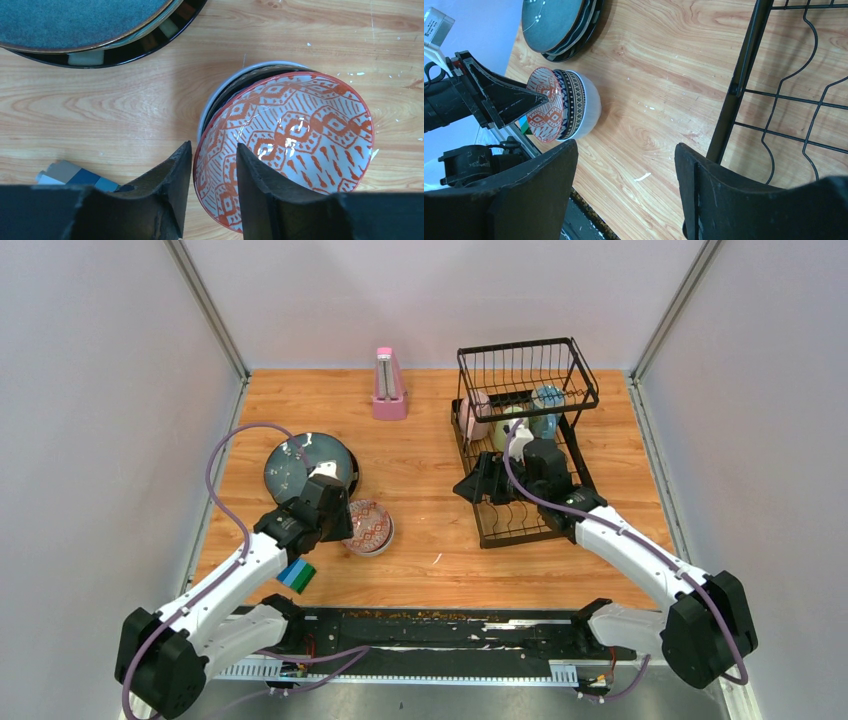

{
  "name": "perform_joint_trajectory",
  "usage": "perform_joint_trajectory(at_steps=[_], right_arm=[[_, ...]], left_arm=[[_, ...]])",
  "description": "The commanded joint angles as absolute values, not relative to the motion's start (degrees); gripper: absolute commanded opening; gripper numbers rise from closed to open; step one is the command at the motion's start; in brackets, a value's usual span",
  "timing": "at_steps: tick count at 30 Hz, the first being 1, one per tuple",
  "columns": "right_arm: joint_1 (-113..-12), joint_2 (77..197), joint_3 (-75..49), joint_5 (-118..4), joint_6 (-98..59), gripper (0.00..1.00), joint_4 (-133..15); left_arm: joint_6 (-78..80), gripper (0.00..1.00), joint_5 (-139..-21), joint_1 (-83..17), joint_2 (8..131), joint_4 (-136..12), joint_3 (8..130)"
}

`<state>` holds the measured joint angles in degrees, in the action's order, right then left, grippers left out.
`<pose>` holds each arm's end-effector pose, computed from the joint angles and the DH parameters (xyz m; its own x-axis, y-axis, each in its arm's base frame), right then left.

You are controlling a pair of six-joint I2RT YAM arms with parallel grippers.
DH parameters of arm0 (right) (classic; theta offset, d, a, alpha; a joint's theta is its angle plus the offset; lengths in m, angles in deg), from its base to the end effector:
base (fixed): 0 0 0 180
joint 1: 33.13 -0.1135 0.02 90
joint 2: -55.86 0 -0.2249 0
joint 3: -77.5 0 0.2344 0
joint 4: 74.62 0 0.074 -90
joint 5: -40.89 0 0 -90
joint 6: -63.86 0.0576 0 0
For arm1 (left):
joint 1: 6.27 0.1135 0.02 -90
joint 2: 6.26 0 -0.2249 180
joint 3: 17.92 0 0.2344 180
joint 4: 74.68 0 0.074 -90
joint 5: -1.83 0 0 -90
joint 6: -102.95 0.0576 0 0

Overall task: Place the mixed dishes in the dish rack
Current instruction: Pick up the bowl from the center of the board.

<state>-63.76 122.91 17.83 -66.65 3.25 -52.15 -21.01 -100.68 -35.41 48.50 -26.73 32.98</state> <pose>0.2291 0.1559 0.2263 -0.7220 0.1163 -0.6821 -0.4091 0.7233 0.5563 0.1848 -0.0887 0.1790 -0.7696 -0.1953 -0.6079 -0.0862 0.9751 -0.2042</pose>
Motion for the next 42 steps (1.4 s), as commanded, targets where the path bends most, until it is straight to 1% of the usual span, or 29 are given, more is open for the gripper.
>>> perform_joint_trajectory(at_steps=[1, 4, 5, 8, 10, 11, 14, 17, 20, 25, 26, 32, 42], right_arm=[[-63.98, 123.44, 16.68, -67.4, 4.27, 0.71, -53.81], [-63.99, 123.67, 16.71, -67.44, 4.19, 0.71, -53.81], [-63.98, 123.63, 16.71, -67.42, 4.18, 0.71, -53.84], [-63.98, 123.63, 16.63, -67.44, 4.18, 0.71, -53.81], [-63.98, 123.68, 16.62, -67.32, 4.25, 0.71, -53.81], [-63.91, 123.63, 16.66, -67.31, 4.27, 0.71, -53.8], [-63.98, 123.71, 16.78, -67.28, 4.36, 0.71, -53.81], [-63.98, 123.72, 16.88, -67.14, 4.44, 0.71, -53.81], [-63.98, 123.8, 16.97, -67.0, 4.4, 0.71, -53.81], [-63.98, 123.96, 16.89, -67.06, 4.36, 0.71, -53.81], [-63.94, 123.98, 16.82, -67.17, 4.36, 0.71, -53.84], [-63.98, 123.89, 16.71, -67.07, 4.44, 0.71, -53.82], [-63.98, 123.8, 16.78, -67.16, 4.34, 0.72, -53.81]], left_arm=[[-19.87, 0.44, -101.18, -35.1, 48.49, -28.24, 33.6], [-18.93, 0.36, -101.79, -35.1, 48.68, -27.99, 33.59], [-18.72, 0.32, -102.05, -35.1, 48.8, -27.67, 33.74], [-17.94, 0.27, -102.56, -35.1, 49.28, -27.2, 33.98], [-17.44, 0.23, -102.83, -35.1, 49.47, -27.05, 34.04], [-17.24, 0.22, -102.92, -35.1, 49.68, -26.97, 34.11], [-16.9, 0.28, -103.23, -35.1, 49.96, -26.76, 34.26], [-16.52, 0.27, -103.11, -35.1, 50.57, -26.85, 34.3], [-16.06, 0.19, -102.81, -35.1, 50.96, -26.86, 34.47], [-15.68, 0.15, -102.95, -35.1, 50.6, -26.72, 34.76], [-15.68, 0.11, -102.94, -35.1, 50.47, -26.76, 34.78], [-15.84, 0.0, -102.66, -35.1, 49.27, -27.23, 34.7], [-16.29, 0.0, -101.61, -35.1, 47.19, -29.03, 33.65]])
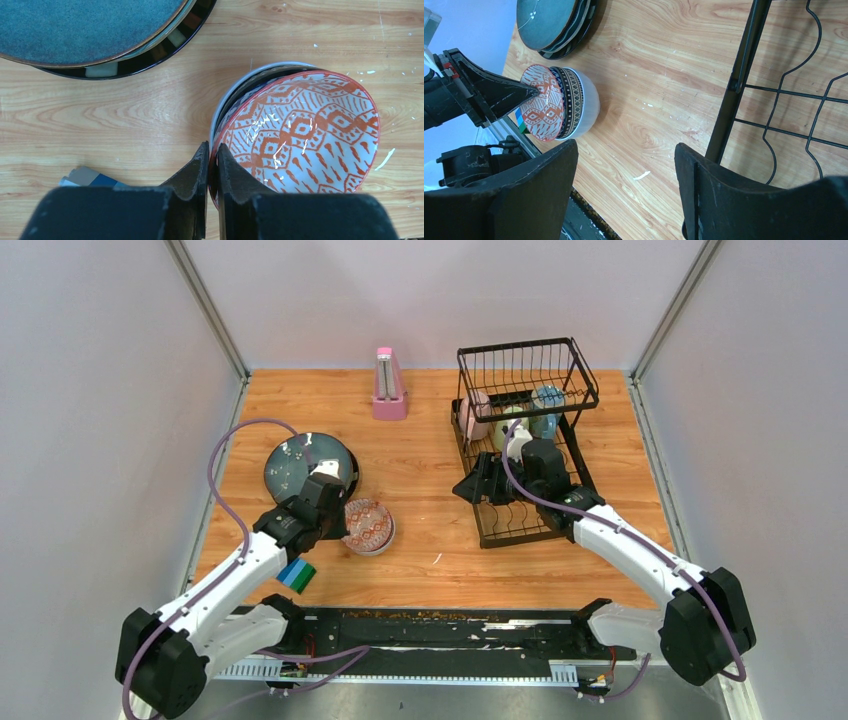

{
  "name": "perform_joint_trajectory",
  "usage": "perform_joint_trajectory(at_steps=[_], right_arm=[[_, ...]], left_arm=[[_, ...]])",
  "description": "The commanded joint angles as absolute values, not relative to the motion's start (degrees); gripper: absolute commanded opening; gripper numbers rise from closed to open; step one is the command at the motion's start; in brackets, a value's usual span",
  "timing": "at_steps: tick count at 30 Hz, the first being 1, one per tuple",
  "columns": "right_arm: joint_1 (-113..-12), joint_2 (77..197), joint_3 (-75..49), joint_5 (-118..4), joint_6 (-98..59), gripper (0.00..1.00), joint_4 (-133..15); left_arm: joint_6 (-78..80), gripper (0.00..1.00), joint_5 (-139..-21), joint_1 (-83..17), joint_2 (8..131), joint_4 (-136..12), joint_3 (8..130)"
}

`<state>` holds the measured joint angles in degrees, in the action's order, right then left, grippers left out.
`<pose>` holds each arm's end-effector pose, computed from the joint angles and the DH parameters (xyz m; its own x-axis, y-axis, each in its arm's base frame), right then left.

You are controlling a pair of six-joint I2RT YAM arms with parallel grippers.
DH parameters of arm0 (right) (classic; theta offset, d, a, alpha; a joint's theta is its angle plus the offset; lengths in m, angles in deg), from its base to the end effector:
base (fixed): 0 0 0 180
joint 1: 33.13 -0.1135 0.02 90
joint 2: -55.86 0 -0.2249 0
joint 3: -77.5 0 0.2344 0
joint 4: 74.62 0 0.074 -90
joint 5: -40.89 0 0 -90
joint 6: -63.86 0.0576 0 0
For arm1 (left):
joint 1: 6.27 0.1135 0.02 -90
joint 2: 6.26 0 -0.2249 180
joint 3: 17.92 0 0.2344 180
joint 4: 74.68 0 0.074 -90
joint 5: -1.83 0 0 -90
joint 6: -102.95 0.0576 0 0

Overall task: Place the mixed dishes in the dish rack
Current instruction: Pick up the bowl from the center of the board.

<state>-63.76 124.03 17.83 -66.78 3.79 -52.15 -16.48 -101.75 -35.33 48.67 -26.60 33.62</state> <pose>0.2309 0.1570 0.2213 -0.7377 0.1157 -0.6652 -0.3939 0.7264 0.5632 0.1864 -0.0881 0.1820 -0.7647 -0.1215 -0.6328 -0.0361 0.9886 -0.1461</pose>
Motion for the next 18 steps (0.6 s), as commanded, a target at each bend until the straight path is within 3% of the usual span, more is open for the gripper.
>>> perform_joint_trajectory(at_steps=[1, 18], right_arm=[[-63.98, 123.75, 16.79, -67.13, 4.35, 0.72, -53.81], [-63.98, 123.28, 17.32, -66.77, 4.36, 0.73, -53.81]], left_arm=[[-16.35, 0.0, -101.63, -35.1, 47.01, -29.12, 33.47], [-16.63, 0.0, -101.47, -35.1, 44.44, -30.41, 32.9]])
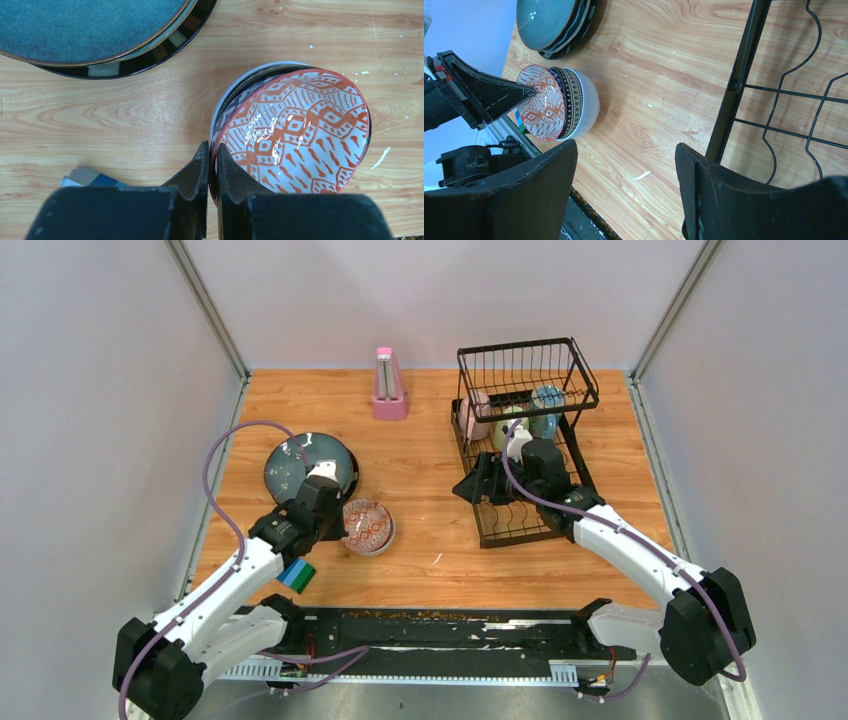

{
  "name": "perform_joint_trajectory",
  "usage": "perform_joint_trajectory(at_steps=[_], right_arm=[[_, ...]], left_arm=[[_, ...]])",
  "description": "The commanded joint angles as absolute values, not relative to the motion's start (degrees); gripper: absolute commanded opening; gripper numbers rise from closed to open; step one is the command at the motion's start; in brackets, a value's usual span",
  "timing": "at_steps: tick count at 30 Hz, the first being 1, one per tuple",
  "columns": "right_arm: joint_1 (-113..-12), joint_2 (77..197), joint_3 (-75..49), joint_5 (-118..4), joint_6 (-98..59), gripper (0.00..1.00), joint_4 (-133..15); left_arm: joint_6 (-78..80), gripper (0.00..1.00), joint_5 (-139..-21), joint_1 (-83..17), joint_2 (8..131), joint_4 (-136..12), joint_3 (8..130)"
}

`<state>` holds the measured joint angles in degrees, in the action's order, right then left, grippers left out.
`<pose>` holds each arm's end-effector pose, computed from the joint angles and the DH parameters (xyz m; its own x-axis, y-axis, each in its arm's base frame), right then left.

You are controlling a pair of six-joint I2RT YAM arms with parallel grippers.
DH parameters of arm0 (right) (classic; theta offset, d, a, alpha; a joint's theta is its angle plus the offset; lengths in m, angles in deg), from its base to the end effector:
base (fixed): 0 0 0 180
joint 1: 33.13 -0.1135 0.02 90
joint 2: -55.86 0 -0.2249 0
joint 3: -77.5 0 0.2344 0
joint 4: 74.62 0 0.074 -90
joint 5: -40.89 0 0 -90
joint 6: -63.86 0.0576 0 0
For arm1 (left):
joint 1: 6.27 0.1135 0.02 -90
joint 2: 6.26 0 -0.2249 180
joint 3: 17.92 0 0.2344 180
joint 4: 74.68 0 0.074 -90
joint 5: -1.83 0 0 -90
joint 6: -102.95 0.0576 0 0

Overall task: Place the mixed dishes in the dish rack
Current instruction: Pick up the bowl from the center of the board.

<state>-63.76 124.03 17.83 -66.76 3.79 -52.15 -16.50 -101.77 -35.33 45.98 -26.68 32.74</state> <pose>0.2309 0.1570 0.2213 -0.7376 0.1158 -0.6652 -0.3937 0.7266 0.5630 0.1822 -0.0857 0.1859 -0.7461 -0.1321 -0.6526 -0.0321 0.9861 -0.1629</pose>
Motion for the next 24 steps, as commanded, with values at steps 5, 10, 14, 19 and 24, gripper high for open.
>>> perform_joint_trajectory(at_steps=[5, 10, 14, 19, 24], right_arm=[[-63.98, 122.95, 17.41, -66.65, 4.27, 0.75, -53.81], [-63.97, 122.93, 17.5, -66.64, 4.27, 0.77, -53.82], [-64.0, 122.93, 17.58, -66.63, 4.27, 0.77, -53.77], [-63.98, 122.84, 17.67, -66.62, 4.23, 0.78, -53.81], [-63.98, 123.08, 17.37, -68.98, 4.47, 0.81, -54.56]], left_arm=[[-17.23, 0.0, -100.73, -35.1, 43.53, -31.02, 32.9], [-18.14, 0.0, -100.19, -35.1, 42.78, -31.56, 32.87], [-18.62, 0.0, -99.66, -35.1, 42.28, -32.04, 32.73], [-18.61, 0.0, -99.68, -35.1, 42.14, -32.0, 32.87], [-18.64, 0.0, -99.33, -35.1, 41.31, -32.5, 33.38]])
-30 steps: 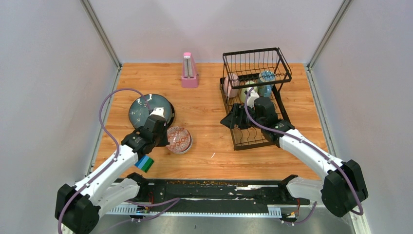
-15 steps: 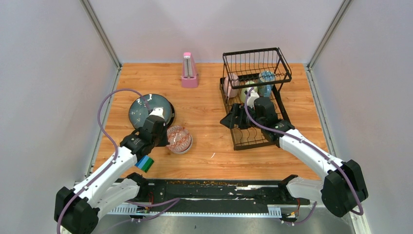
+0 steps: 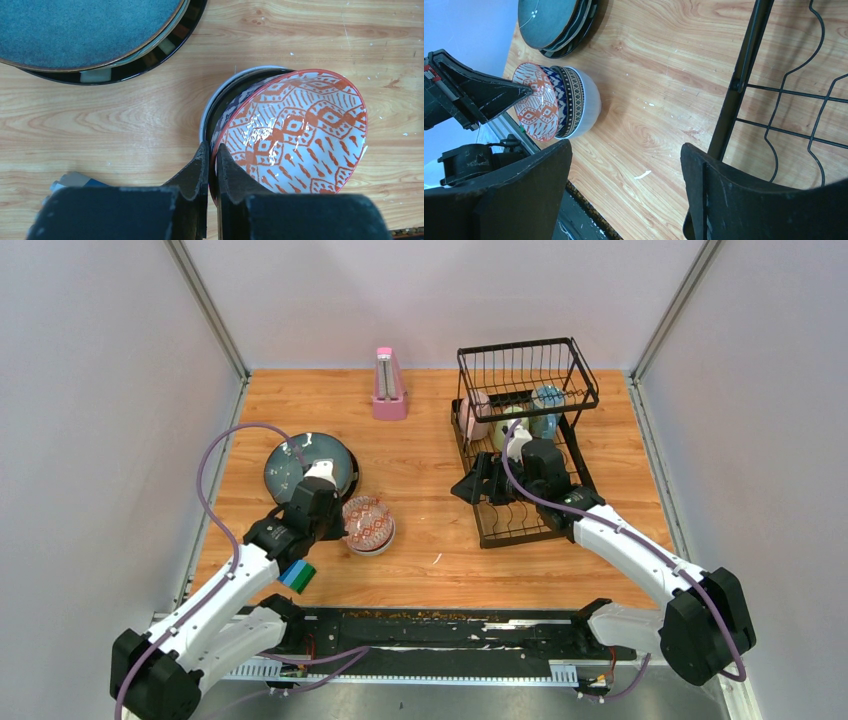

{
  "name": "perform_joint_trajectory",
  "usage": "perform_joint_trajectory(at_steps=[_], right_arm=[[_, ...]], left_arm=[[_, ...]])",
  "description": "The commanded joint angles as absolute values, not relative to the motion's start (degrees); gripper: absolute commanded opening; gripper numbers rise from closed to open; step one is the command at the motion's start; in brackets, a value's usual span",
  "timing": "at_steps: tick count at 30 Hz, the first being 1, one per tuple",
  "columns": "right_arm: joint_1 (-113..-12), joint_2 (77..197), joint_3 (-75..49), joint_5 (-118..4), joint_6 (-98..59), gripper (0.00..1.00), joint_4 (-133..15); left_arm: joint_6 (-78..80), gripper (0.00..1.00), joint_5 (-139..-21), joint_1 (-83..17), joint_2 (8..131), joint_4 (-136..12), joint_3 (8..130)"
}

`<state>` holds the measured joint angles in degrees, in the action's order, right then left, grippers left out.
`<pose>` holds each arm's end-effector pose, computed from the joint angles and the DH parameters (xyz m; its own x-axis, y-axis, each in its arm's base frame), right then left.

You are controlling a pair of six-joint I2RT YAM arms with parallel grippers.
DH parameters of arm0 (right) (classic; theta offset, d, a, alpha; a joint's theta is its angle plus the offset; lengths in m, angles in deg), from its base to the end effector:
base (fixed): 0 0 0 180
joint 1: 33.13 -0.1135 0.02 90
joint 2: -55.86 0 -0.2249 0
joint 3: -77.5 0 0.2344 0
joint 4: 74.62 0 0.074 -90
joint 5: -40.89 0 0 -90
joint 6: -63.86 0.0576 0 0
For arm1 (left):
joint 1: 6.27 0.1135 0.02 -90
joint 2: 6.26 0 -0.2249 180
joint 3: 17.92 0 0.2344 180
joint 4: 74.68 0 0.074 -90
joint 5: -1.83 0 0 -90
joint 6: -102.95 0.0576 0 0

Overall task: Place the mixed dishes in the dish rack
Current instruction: Pick up the bowl from the center of the board, then turn the bowl upside down on the dish rack.

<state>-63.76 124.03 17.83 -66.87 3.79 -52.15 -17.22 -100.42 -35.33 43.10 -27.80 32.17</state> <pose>0.2308 0.1571 0.2213 -0.7381 0.1152 -0.6648 -0.3946 0.7255 0.5638 0.1792 -0.0856 0.1932 -0.7190 -0.1623 -0.6758 -0.0175 0.9763 -0.2159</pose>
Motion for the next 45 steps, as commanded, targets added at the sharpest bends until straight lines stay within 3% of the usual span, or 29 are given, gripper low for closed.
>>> perform_joint_trajectory(at_steps=[1, 9, 14, 26, 40, 45], right_arm=[[-63.98, 123.18, 17.33, -69.69, 4.71, 0.82, -54.93], [-63.99, 122.78, 17.62, -75.58, 9.08, 1.0, -59.14], [-63.94, 122.52, 18.16, -81.87, 12.52, 1.0, -65.1], [-63.99, 122.76, 18.73, -89.51, 21.95, 0.99, -76.48], [-64.02, 123.8, 19.23, -92.0, 25.75, 0.99, -80.15], [-63.98, 124.56, 18.25, -94.14, 26.14, 0.93, -80.23]], left_arm=[[-18.67, 0.0, -99.29, -35.1, 41.21, -32.6, 33.71], [-18.65, 0.0, -95.03, -35.0, 39.43, -31.64, 41.14], [-15.62, 0.0, -90.78, -35.0, 41.92, -33.0, 47.51], [-18.35, 0.0, -68.51, -34.37, 49.38, -45.37, 49.67], [-27.1, 0.0, -57.09, -30.42, 53.12, -63.96, 43.47], [-27.74, 0.0, -56.55, -29.95, 53.79, -66.77, 42.52]])
